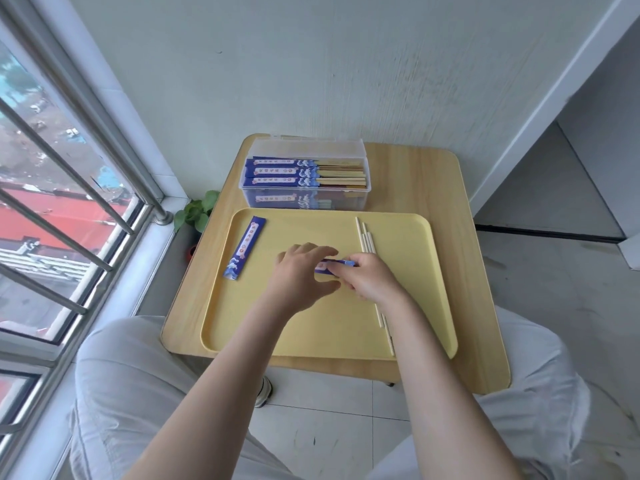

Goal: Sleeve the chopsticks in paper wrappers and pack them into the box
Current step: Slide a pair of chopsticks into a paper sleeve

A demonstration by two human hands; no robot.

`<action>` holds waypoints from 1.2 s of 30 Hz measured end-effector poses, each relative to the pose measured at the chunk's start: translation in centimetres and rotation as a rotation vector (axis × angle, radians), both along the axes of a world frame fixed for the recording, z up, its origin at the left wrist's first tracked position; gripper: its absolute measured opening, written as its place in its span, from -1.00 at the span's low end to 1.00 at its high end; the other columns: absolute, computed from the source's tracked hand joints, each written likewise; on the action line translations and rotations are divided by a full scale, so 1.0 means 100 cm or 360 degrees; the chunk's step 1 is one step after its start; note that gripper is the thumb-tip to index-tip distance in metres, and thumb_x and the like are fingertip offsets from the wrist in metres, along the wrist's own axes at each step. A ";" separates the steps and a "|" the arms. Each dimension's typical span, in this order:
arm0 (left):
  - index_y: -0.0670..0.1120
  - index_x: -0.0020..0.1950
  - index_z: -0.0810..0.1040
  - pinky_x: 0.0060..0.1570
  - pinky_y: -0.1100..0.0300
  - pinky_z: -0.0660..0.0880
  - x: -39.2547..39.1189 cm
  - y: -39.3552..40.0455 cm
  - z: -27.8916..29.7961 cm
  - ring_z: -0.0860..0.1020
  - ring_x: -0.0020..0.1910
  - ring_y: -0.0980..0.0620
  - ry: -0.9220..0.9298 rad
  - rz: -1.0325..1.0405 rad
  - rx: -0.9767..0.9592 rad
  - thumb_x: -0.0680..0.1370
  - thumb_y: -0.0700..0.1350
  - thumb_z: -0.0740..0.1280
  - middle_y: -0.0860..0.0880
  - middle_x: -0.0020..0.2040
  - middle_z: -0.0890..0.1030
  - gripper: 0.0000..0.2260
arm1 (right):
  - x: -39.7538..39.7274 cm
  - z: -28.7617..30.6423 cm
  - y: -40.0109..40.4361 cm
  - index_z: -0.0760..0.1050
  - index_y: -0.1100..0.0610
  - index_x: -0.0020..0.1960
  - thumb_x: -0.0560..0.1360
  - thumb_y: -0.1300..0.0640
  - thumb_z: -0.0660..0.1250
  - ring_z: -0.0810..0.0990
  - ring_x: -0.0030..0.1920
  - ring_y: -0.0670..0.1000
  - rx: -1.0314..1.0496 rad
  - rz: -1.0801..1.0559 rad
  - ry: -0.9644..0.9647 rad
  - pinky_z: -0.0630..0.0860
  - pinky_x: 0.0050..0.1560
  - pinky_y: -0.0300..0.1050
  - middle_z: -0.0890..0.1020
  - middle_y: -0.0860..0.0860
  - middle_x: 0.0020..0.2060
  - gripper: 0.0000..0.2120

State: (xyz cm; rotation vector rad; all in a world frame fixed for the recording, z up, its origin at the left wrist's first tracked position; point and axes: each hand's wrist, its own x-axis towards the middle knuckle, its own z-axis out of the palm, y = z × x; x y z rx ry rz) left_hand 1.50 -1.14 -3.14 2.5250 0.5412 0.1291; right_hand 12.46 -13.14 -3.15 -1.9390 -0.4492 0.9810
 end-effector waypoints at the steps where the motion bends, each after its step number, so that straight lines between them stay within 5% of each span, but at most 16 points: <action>1: 0.09 0.28 0.58 0.20 0.10 0.33 0.002 -0.002 0.000 0.49 0.19 -0.01 -0.0025 -0.0016 0.0006 0.49 0.06 0.48 0.07 0.15 0.60 -0.64 | 0.001 -0.001 -0.002 0.50 0.15 -0.18 0.47 -0.10 0.46 0.31 -0.46 -0.04 -0.0005 0.0027 0.0010 0.22 -0.42 -0.20 0.37 -0.08 -0.49 -0.68; 6: -0.05 -0.04 0.66 -0.15 0.13 0.48 0.008 -0.007 0.007 0.57 -0.21 0.02 0.0190 0.0164 -0.0316 0.50 0.08 0.48 -0.02 -0.18 0.66 -0.79 | 0.009 0.000 -0.014 0.47 0.13 -0.19 0.60 -0.12 0.28 0.40 -0.43 0.01 0.0133 -0.0388 -0.0069 0.31 -0.40 -0.17 0.48 -0.02 -0.42 -0.65; 10: -0.17 -0.04 0.68 -0.22 0.13 0.59 0.006 -0.011 0.007 0.59 -0.38 0.02 0.0033 0.0549 -0.1231 0.55 0.03 0.45 -0.12 -0.22 0.68 -0.75 | 0.020 -0.014 -0.027 0.51 0.13 0.00 0.59 0.04 0.27 0.52 -0.16 0.09 -0.0546 -0.0442 -0.0722 0.37 -0.24 -0.12 0.57 0.02 -0.10 -0.84; 13: -0.25 0.08 0.62 -0.30 0.15 0.53 0.005 -0.013 -0.007 0.50 -0.39 -0.01 -0.0055 0.0812 -0.2022 0.63 0.04 0.35 -0.11 -0.25 0.56 -0.66 | 0.020 -0.024 -0.030 0.49 0.18 0.10 0.59 0.06 0.27 0.58 -0.06 0.16 -0.0797 -0.0310 -0.0773 0.42 -0.20 -0.09 0.58 0.10 0.03 -0.80; 16: -0.21 0.09 0.61 -0.39 0.23 0.47 0.001 -0.016 -0.021 0.46 -0.41 0.05 -0.0019 0.0931 -0.2364 0.68 0.06 0.23 -0.05 -0.30 0.52 -0.65 | 0.018 -0.025 -0.023 0.53 0.19 0.11 0.60 0.07 0.29 0.62 0.03 0.19 -0.0836 -0.0277 -0.0721 0.41 -0.17 -0.11 0.62 0.11 0.04 -0.80; 26: -0.18 -0.05 0.54 -0.48 0.22 0.37 0.000 -0.011 -0.033 0.38 -0.47 0.04 -0.0090 0.1028 -0.2531 0.71 0.08 0.03 -0.05 -0.35 0.43 -0.57 | 0.006 -0.034 -0.006 0.55 0.21 0.04 0.53 0.00 0.41 0.63 -0.05 0.19 -0.0733 -0.0253 -0.0533 0.42 -0.20 -0.13 0.64 0.09 -0.06 -0.73; 32: -0.16 -0.14 0.50 -0.43 0.18 0.42 -0.003 -0.008 -0.036 0.41 -0.45 0.00 -0.0062 0.0935 -0.2575 0.69 0.10 0.12 -0.07 -0.33 0.45 -0.60 | 0.009 -0.028 -0.011 0.22 0.06 -0.36 0.48 0.10 0.38 0.31 -0.41 0.10 -0.0704 -0.0204 -0.0618 0.15 -0.48 -0.18 0.31 -0.01 -0.44 -0.62; 36: -0.15 -0.14 0.50 -0.41 0.18 0.44 -0.004 -0.008 -0.037 0.42 -0.44 -0.01 -0.0013 0.0878 -0.2505 0.69 0.11 0.16 -0.07 -0.32 0.46 -0.61 | 0.010 -0.018 -0.017 0.49 0.14 -0.29 0.45 0.15 0.36 0.46 -0.40 0.05 -0.0360 -0.0381 -0.0536 0.36 -0.39 -0.19 0.56 0.01 -0.42 -0.84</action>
